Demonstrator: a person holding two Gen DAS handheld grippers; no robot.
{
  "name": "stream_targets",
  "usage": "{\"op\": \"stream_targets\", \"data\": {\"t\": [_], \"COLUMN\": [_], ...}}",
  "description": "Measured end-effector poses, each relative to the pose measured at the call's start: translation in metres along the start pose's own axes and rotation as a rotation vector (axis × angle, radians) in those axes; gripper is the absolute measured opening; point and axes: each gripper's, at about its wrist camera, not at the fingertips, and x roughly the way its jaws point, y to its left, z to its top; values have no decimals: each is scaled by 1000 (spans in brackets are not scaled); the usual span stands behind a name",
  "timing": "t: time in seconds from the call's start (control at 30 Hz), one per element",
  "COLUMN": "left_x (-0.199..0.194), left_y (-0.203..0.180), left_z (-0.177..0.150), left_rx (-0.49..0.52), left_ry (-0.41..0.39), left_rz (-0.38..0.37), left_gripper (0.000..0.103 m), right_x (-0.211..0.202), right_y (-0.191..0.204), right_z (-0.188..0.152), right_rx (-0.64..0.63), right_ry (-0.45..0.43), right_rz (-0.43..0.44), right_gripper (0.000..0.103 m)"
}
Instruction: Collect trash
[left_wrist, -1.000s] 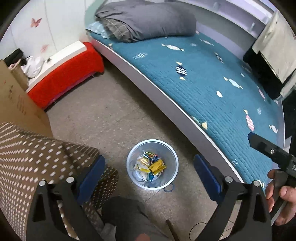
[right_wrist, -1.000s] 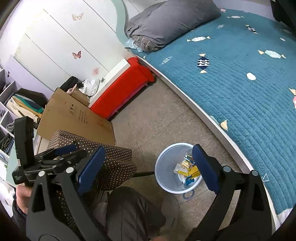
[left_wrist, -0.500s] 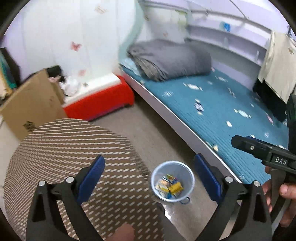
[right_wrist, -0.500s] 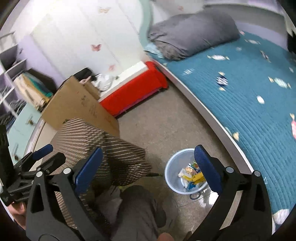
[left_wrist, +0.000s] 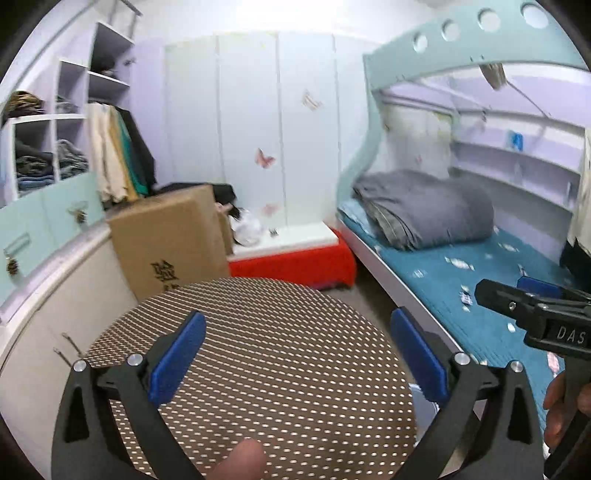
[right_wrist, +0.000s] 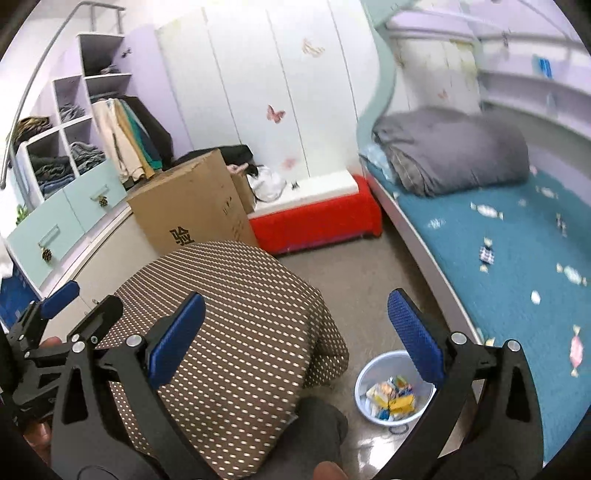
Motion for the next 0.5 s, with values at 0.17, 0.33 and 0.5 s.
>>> {"op": "stream_targets", "data": {"t": [0.17,0.33,0.5], "left_x": [-35,-63,-81], "left_y": [18,29,35], "left_z": [7,11,7], "left_rx": [-45,-85,-113], "left_ry": [-91,-131,-167], "left_rz": [45,39,75], "left_gripper": [98,98,98], "right_x": [-28,-51,-69], "right_y": [35,61,81], "right_z": [9,16,17], "right_rx": [-57,-99,-147], "right_ry": [-87,-161,-217], "right_rz": [8,-3,-11], "right_gripper": [97,97,97]}}
